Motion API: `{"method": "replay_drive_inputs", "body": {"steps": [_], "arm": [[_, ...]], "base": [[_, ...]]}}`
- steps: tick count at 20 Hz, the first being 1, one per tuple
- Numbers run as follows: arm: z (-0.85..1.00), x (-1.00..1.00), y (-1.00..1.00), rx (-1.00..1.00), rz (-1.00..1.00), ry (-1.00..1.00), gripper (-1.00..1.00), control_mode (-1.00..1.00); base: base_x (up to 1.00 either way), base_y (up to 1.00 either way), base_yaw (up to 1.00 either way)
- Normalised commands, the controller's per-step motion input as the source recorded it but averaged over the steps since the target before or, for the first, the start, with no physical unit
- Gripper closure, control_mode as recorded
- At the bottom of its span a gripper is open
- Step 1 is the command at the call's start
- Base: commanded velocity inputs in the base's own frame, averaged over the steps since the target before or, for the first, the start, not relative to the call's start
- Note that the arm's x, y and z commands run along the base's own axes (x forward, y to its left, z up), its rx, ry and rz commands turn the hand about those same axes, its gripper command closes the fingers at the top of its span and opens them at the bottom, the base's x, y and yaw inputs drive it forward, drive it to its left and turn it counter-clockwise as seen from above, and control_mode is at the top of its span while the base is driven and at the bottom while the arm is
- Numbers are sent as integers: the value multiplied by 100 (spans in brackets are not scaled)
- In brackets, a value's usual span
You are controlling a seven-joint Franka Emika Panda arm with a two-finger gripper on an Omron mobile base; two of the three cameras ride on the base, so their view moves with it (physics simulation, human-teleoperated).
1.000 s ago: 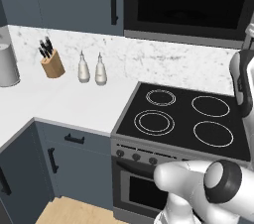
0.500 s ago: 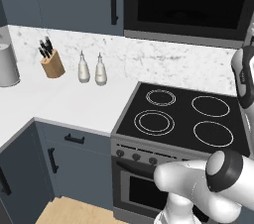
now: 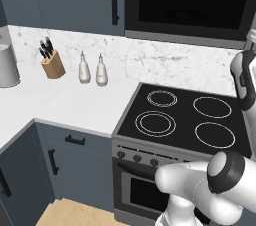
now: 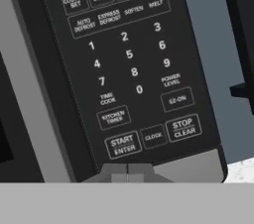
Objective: Pick the onion from the sink and place it in the bowl. Then pick the bowl and place it in the microwave. Then close the microwave door and press the start button.
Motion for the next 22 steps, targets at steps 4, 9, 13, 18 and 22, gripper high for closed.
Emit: {"method": "replay_drive_inputs", "body": {"steps": [4,9,13,18,22], "arm": [[-4,21,0,0,0,0,100,-100],[0,21,-10,0,0,0,100,-100],[0,16,-13,0,0,0,100,-100],[0,16,-14,0,0,0,100,-100],[-4,20,-13,0,0,1,100,-100]], "base": [[0,0,0],[0,0,0],[0,0,0],[0,0,0],[0,0,0]]}}
